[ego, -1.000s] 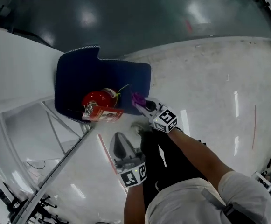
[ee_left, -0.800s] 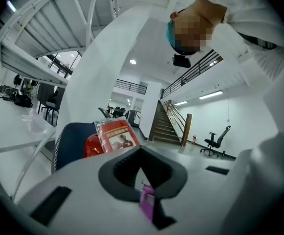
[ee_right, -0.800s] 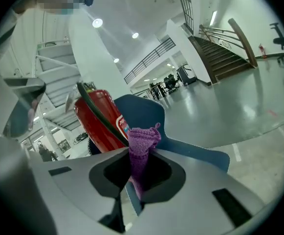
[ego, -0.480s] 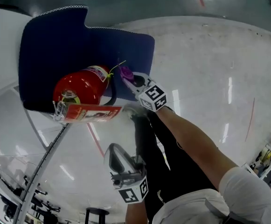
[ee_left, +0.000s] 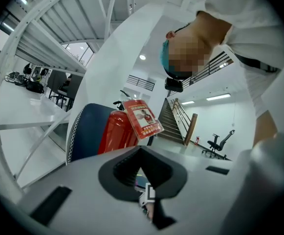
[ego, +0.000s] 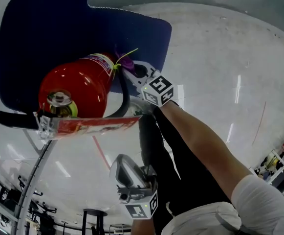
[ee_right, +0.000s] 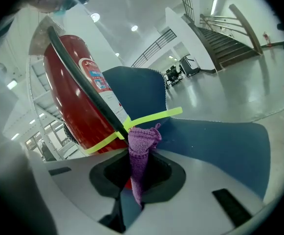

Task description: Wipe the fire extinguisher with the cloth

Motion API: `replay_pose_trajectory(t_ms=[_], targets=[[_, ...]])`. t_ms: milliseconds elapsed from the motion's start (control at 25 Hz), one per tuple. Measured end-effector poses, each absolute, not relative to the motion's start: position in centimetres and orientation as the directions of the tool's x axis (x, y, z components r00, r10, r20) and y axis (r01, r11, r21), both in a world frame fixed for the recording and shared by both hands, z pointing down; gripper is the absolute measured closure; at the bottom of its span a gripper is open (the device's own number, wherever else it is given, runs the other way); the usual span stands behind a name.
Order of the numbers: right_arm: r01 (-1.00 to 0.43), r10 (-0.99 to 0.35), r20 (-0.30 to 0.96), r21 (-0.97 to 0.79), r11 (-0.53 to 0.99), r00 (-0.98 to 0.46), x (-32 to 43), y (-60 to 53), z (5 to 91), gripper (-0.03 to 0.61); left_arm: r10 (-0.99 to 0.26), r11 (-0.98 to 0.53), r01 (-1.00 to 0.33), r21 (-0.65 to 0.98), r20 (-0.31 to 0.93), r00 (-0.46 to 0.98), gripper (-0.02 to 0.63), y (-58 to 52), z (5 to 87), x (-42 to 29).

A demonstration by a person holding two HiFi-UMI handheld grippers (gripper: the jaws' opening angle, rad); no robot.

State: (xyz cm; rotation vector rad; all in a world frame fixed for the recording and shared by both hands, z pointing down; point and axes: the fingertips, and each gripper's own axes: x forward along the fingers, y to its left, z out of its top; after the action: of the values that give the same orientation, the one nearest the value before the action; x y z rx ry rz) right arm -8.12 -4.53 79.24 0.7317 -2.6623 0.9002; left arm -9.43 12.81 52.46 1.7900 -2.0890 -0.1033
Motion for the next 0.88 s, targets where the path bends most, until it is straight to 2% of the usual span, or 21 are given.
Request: replay_pose_trajectory(t_ms=[480,880], targets=[[-0.487,-0.389,0.296,-0.468,0.737,-0.872,-7.3,-3.8,68.0,0.523,-0.976,0.152,-0.941,0.303,0.198,-0.094,0.609,13.4,45.6,-9.4],[-0.466,-0.369,0.291,-0.452,0.761,-0.883,-5.5,-1.1,58.8,0.523,-0.983,0.139,-0.952,0.272,0.158,-0.098,0.609,14.1,37.6,-10.4]])
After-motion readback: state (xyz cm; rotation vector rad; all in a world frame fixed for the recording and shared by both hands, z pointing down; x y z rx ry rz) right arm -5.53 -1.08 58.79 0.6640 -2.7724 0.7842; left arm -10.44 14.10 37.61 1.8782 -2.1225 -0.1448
